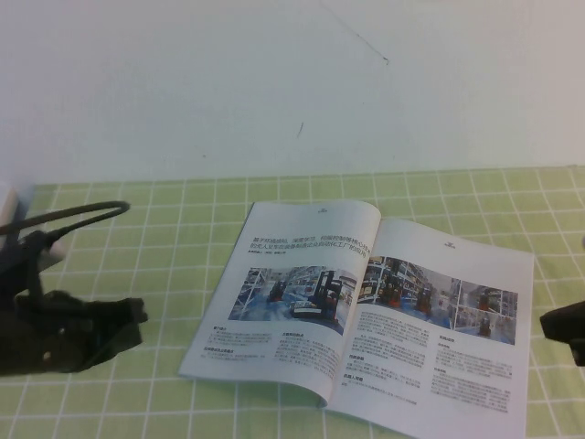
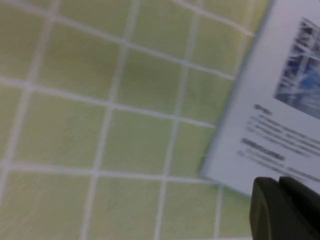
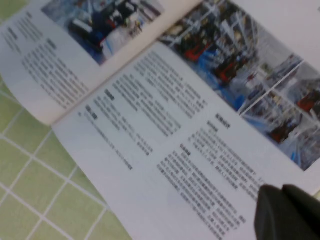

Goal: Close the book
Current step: 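Close the open booklet and leave it lying on the table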

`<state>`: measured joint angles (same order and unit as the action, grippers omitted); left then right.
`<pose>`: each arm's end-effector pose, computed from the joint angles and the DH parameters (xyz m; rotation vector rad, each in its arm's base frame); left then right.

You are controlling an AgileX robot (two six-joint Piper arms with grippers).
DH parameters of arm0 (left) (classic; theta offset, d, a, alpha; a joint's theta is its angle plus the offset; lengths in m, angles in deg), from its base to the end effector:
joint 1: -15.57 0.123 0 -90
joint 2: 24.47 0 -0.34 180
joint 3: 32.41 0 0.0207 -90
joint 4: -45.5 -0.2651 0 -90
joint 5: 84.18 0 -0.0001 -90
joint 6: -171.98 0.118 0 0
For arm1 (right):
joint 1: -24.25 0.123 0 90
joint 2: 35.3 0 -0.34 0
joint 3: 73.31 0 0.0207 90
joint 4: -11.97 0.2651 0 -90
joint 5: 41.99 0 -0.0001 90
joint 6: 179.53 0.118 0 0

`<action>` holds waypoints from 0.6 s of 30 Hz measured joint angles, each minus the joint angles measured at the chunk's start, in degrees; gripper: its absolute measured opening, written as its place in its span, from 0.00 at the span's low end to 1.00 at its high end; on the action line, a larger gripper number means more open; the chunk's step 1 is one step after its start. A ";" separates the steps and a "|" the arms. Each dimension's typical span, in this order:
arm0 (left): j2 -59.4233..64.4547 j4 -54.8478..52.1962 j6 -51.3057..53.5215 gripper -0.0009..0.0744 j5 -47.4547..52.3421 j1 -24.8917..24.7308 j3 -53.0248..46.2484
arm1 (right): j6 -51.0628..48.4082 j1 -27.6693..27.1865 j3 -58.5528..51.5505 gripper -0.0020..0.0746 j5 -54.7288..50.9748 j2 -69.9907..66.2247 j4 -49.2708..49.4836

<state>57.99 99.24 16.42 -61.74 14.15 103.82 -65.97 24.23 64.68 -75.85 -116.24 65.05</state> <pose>0.2527 -0.0427 0.2341 -0.4117 2.4435 -0.6004 0.2409 0.0525 0.2455 -0.5710 2.3726 0.4401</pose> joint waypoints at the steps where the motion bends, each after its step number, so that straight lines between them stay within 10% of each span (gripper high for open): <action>1: 1.62 2.62 4.75 0.01 1.80 -0.57 1.80 | -1.20 0.00 0.00 0.02 0.00 -2.13 0.42; 18: 16.85 8.34 38.49 0.01 4.64 -16.97 26.63 | -7.34 7.12 0.43 0.02 9.96 -24.56 4.28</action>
<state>74.85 107.58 54.91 -57.09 -2.82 130.45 -73.31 31.35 65.12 -65.89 -140.80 69.33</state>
